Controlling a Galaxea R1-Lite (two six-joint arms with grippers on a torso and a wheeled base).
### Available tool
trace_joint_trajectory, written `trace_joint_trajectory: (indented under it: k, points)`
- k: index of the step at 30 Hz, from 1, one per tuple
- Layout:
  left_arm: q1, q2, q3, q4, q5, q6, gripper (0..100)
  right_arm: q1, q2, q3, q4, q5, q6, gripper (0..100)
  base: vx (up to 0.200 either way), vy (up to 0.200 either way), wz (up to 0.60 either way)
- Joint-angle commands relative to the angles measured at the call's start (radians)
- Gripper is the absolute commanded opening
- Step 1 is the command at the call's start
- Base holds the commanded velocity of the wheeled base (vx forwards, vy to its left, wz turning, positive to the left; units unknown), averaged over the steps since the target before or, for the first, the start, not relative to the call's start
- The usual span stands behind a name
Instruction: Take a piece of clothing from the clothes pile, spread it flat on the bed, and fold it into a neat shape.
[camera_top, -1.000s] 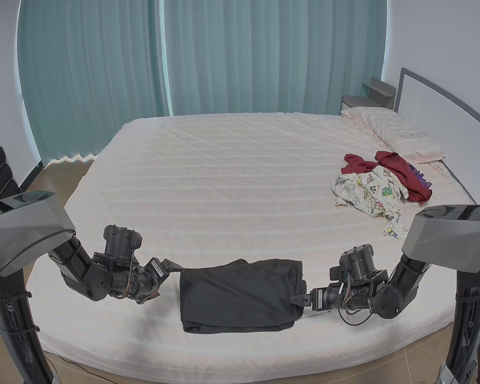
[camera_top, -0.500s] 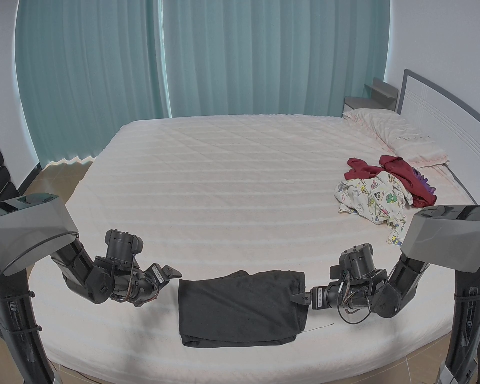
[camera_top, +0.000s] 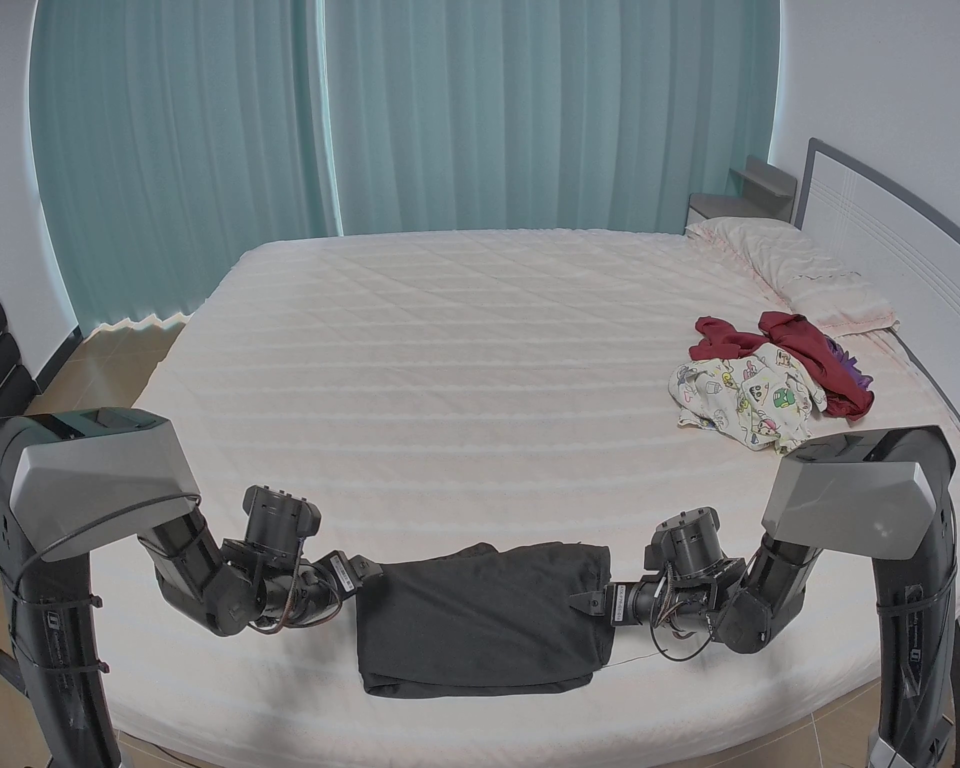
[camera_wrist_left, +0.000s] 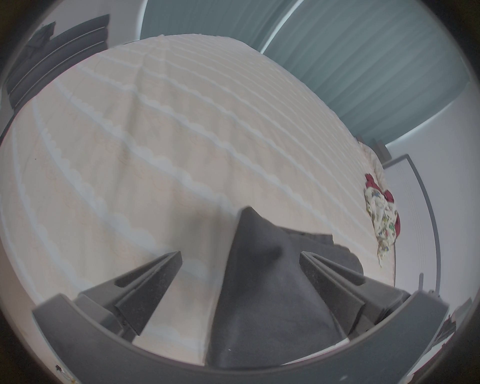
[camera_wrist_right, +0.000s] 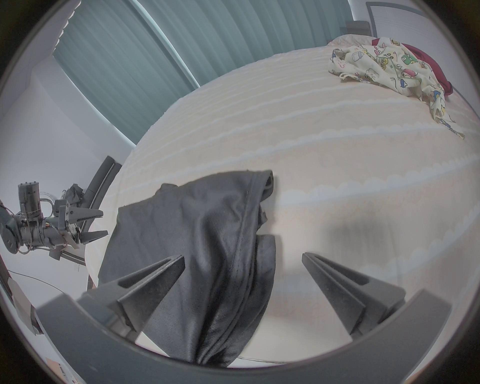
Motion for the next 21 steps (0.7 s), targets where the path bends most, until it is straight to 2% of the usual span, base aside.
trace_joint_trajectory:
  k: [1, 9, 14, 17, 21]
  points:
    - [-0.048, 0.024, 0.021, -0.019, 0.003, 0.006, 100, 0.014, 0.025, 0.009, -0.003, -0.005, -0.002, 100, 0.000, 0.000, 0.00]
    - [-0.107, 0.022, 0.040, -0.022, 0.003, 0.010, 100, 0.033, 0.030, 0.007, -0.016, 0.004, 0.027, 100, 0.000, 0.000, 0.00]
    - [-0.111, 0.025, 0.044, -0.022, 0.012, 0.015, 100, 0.047, 0.047, 0.009, -0.041, 0.003, 0.041, 100, 0.000, 0.000, 0.00]
    - [-0.123, 0.059, 0.040, -0.033, 0.075, 0.053, 100, 0.063, 0.073, 0.009, -0.081, -0.003, 0.036, 100, 0.000, 0.000, 0.00]
    - [-0.143, 0.111, 0.049, -0.139, 0.139, 0.067, 100, 0.091, 0.085, 0.007, -0.116, 0.000, 0.044, 100, 0.000, 0.000, 0.00]
